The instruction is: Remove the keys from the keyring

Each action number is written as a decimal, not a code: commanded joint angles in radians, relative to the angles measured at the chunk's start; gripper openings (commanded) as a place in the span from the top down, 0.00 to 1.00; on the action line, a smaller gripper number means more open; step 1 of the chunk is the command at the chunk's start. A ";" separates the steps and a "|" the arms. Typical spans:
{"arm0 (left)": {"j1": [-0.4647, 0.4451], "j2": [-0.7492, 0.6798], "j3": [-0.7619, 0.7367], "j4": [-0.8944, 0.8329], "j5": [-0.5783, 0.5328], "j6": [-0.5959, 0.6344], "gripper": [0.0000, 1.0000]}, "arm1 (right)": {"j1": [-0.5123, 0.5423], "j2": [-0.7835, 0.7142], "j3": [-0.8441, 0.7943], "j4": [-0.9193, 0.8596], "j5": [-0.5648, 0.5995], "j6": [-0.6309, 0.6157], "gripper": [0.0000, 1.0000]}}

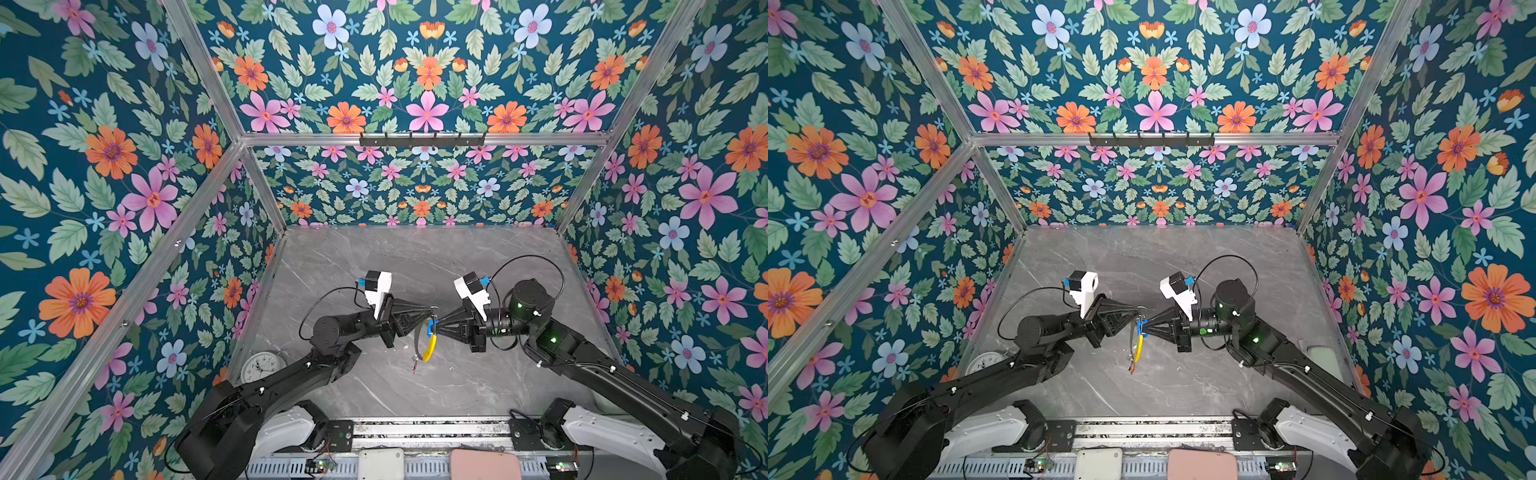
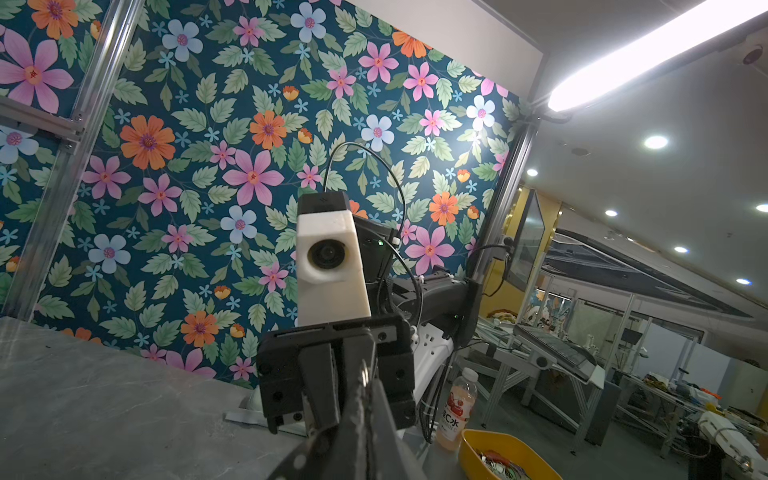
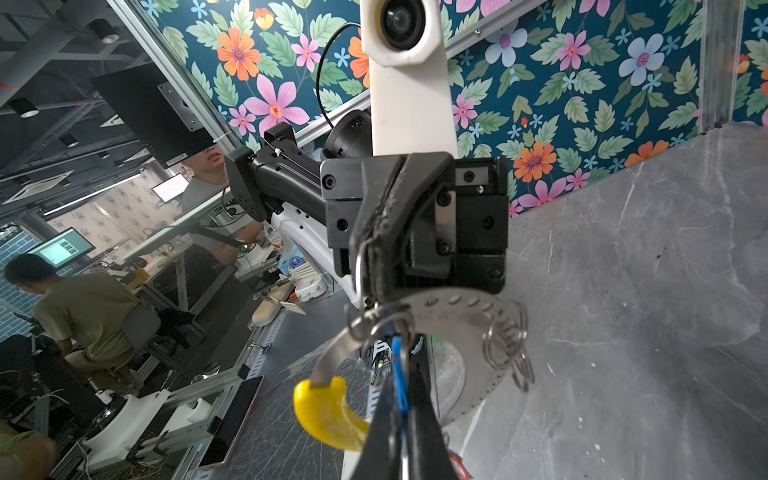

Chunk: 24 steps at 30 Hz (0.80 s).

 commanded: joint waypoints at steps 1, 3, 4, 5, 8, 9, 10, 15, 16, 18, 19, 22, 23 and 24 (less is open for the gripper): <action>0.001 -0.007 0.001 0.078 -0.015 -0.006 1.00 | 0.003 -0.012 0.000 -0.047 0.028 -0.013 1.00; 0.000 -0.017 0.001 0.047 -0.012 0.013 1.00 | 0.003 -0.033 0.003 -0.063 0.050 -0.017 0.99; 0.001 -0.020 0.001 0.029 -0.011 0.023 1.00 | 0.002 -0.047 0.005 -0.077 0.065 -0.022 0.91; 0.000 -0.029 0.002 0.004 -0.013 0.035 1.00 | 0.001 -0.063 0.011 -0.098 0.084 -0.032 0.81; 0.000 -0.049 0.000 -0.055 -0.017 0.066 1.00 | 0.003 -0.120 0.035 -0.183 0.146 -0.075 0.58; 0.000 -0.057 -0.002 -0.071 -0.020 0.075 1.00 | 0.002 -0.141 0.044 -0.203 0.166 -0.084 0.55; 0.000 -0.064 -0.003 -0.084 -0.023 0.084 1.00 | 0.003 -0.155 0.055 -0.218 0.186 -0.096 0.52; 0.001 -0.080 -0.010 -0.109 -0.036 0.101 1.00 | 0.002 -0.167 0.124 -0.223 0.236 -0.109 0.47; 0.001 -0.081 -0.010 -0.106 -0.038 0.101 1.00 | 0.002 -0.152 0.135 -0.212 0.226 -0.097 0.47; 0.001 -0.082 -0.009 -0.105 -0.043 0.102 1.00 | 0.002 -0.111 0.163 -0.186 0.192 -0.077 0.48; 0.000 -0.082 -0.010 -0.102 -0.043 0.103 1.00 | 0.002 -0.096 0.171 -0.177 0.182 -0.068 0.49; 0.000 -0.081 -0.013 -0.095 -0.046 0.102 1.00 | 0.002 -0.056 0.177 -0.133 0.151 -0.038 0.54; 0.000 -0.080 -0.013 -0.093 -0.049 0.102 1.00 | 0.003 -0.046 0.177 -0.118 0.140 -0.028 0.57; 0.000 -0.080 -0.015 -0.089 -0.049 0.101 1.00 | 0.003 -0.037 0.175 -0.106 0.130 -0.019 0.60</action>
